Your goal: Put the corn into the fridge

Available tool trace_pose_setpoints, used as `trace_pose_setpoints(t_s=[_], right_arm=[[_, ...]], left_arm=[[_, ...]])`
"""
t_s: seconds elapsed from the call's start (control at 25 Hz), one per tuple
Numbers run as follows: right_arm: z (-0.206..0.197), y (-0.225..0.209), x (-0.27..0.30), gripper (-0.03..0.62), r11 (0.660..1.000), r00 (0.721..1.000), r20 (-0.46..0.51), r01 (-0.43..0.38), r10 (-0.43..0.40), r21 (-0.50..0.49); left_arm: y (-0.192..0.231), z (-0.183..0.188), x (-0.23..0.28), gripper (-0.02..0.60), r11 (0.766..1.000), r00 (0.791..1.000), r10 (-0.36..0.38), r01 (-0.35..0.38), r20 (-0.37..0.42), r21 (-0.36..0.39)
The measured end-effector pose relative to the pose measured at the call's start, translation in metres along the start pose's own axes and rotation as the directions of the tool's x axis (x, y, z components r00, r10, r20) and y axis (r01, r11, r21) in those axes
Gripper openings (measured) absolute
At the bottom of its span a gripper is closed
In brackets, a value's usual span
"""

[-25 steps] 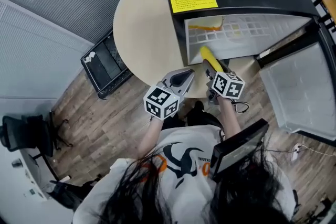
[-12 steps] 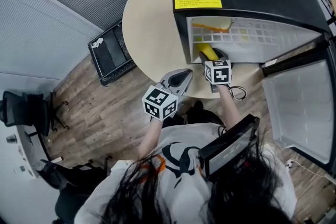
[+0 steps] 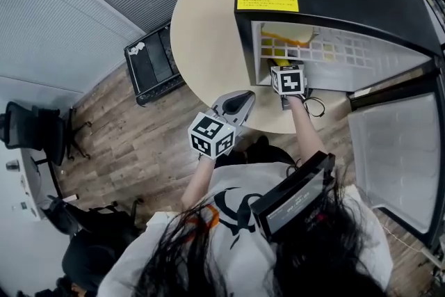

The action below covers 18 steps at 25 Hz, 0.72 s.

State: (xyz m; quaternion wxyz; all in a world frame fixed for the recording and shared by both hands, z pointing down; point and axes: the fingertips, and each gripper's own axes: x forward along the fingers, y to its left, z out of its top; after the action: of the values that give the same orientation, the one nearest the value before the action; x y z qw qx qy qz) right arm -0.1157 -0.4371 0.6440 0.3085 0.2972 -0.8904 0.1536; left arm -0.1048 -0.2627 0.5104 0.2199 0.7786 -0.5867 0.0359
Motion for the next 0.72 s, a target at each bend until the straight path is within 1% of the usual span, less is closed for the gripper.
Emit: trace_pose_setpoints(t_s=[0.08,0.16,0.32,0.44,0.52,0.6,0.72], right_arm=[[0.003,-0.002,0.004,0.255,1.0,1.0,0.006,0.011,-0.011,-0.007],[0.003,-0.001,0.008,0.256,1.0,1.0,-0.01,0.02,-0.02,-0.015],[0.0,0.006,0.009,0.257,0.996,0.997,-0.064,0.036,-0.041,-0.083],[-0.001,0.004,0.006,0.287,0.998,0.998,-0.038,0.051,-0.053,-0.038],[0.001,0.002,0.002,0.298,0.999,0.999,-0.019,0.043,-0.043,0.003],[0.001,0.001,-0.003,0.299,0.999,1.0,-0.005,0.028,-0.027,0.036],[0.004,-0.002,-0.023,0.299,0.997,0.998,0.042,0.037,-0.04,0.063]], left_arm=[[-0.001,0.0,-0.001,0.015,1.0,1.0,0.004,-0.004,-0.002,0.0],[0.0,-0.001,-0.003,0.015,1.0,1.0,0.01,-0.01,-0.006,0.0],[0.0,-0.002,-0.003,0.015,1.0,1.0,0.014,-0.014,-0.012,0.004],[-0.003,-0.002,-0.003,0.015,1.0,1.0,0.009,-0.009,-0.012,0.004],[-0.003,-0.002,-0.004,0.015,1.0,1.0,0.008,-0.008,-0.012,0.003],[-0.002,-0.003,-0.005,0.015,1.0,1.0,0.01,-0.01,-0.014,0.003],[-0.002,-0.003,-0.006,0.015,1.0,1.0,0.013,-0.013,-0.013,0.0]])
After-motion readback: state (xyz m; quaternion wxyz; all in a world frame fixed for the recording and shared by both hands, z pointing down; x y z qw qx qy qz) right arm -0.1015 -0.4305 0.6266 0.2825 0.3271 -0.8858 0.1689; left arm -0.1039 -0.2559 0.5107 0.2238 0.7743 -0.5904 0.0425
